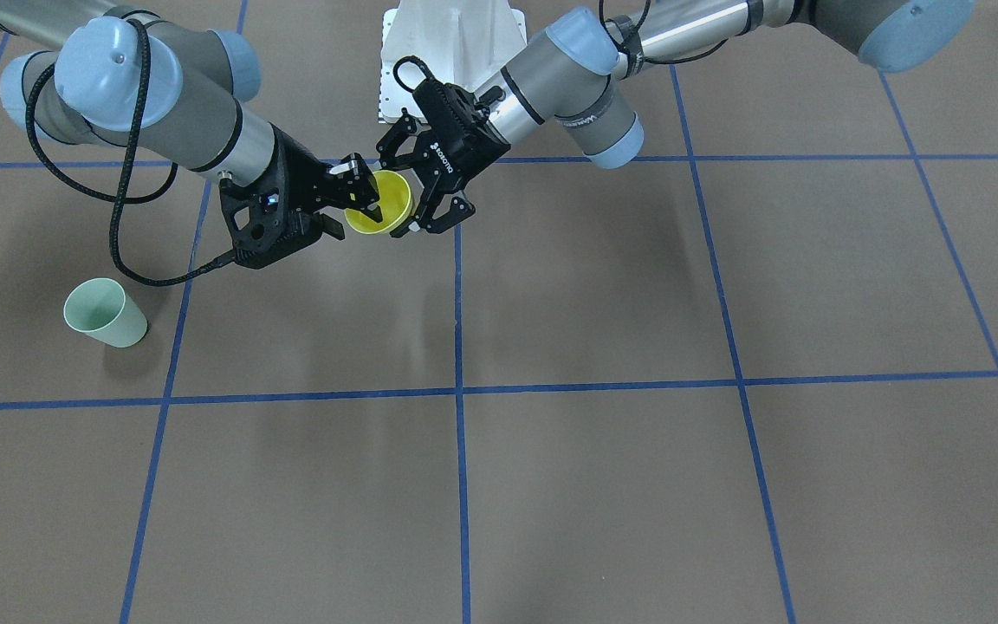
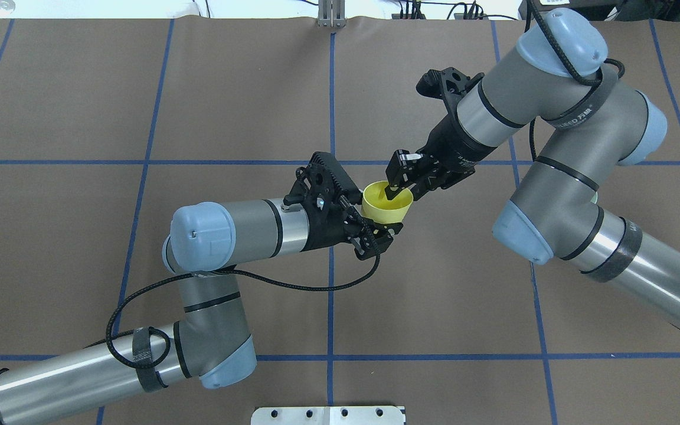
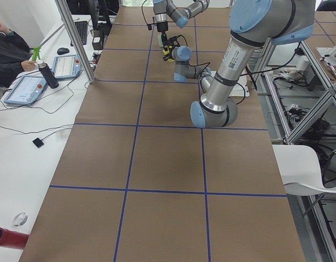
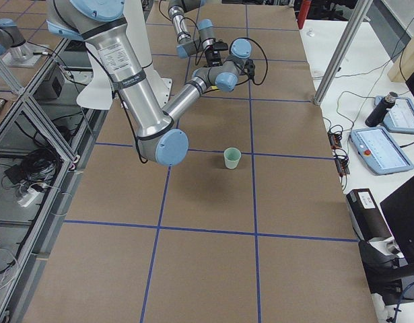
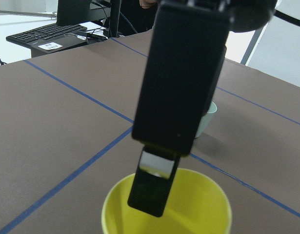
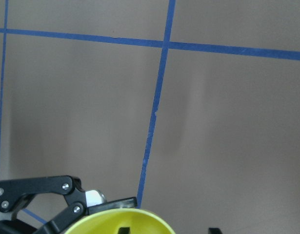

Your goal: Transfer and stack yellow cup on green cup

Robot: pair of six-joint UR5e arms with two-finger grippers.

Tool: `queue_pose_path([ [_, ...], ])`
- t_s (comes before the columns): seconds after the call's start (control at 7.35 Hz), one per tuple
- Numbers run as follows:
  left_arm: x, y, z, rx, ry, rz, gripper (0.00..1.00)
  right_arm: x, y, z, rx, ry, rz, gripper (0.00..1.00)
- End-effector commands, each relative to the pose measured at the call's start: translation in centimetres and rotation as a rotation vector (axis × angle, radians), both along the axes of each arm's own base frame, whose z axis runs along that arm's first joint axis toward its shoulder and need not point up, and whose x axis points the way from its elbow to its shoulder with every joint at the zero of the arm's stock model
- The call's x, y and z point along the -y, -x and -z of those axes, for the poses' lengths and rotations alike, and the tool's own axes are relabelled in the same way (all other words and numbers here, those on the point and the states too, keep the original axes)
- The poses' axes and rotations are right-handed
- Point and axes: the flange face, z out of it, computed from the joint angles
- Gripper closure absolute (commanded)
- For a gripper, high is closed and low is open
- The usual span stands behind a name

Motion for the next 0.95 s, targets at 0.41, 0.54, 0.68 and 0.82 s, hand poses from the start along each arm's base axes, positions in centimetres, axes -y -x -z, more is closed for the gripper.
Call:
queue_pose_path([
  [0.41,0.09,0.06,0.01,0.000,-0.001,0.002,1.00,-0.10,-0.09,-0.20,0.002,0.002,0.005,0.59],
  [0.54,0.09,0.06,0.01,0.000,-0.001,0.002,1.00,-0.12,-0.10,-0.18,0.004,0.001,0.007,0.59],
  [0.68,0.09,0.06,0.01,0.000,0.000,0.002,1.00,-0.19,-0.21,-0.07,0.009,0.005,0.014,0.59],
  [0.82,0.09,0.06,0.01,0.000,-0.001,0.002,1.00,-0.21,-0.21,-0.07,0.009,0.005,0.016,0.60],
])
